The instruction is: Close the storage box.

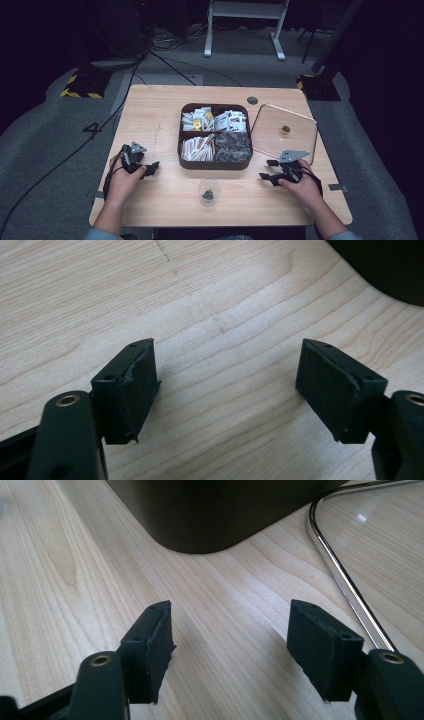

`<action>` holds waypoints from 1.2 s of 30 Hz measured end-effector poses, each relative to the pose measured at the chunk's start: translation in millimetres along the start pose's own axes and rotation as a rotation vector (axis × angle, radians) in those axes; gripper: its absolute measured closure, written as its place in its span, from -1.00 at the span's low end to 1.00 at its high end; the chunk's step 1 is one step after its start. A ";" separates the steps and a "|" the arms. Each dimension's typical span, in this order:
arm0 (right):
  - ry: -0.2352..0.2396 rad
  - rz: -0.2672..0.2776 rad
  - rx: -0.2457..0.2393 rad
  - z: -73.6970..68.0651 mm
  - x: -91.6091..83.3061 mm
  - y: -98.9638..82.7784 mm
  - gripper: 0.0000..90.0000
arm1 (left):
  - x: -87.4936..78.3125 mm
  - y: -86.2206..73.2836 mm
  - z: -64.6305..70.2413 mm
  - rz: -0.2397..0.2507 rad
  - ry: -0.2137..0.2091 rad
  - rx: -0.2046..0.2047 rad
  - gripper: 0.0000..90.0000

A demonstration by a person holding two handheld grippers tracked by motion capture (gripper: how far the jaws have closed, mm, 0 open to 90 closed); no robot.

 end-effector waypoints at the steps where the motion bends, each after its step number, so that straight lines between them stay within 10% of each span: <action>1: 0.000 0.000 0.000 0.0 0.0 0.0 -0.22 | 0.2 -0.7 -0.5 0.007 -0.006 0.003 -0.47; 25: 0.004 0.069 0.031 3.8 -15.9 20.2 -0.28 | 4.5 -2.7 -17.1 0.056 -0.050 0.055 -0.70; 36: -0.152 0.078 0.091 47.5 -37.9 33.7 -0.11 | 4.9 -1.8 -18.8 0.051 -0.060 0.070 -0.70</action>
Point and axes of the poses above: each handheld gripper's, and its own axes: x roughly forward along the jaws, y roughly out of its top, z roughly to its right, the point moved 5 cm from there along x, roughly forward along the jaws, and after that the axes turned 3 degrees about -z, right-handed, at the moved point
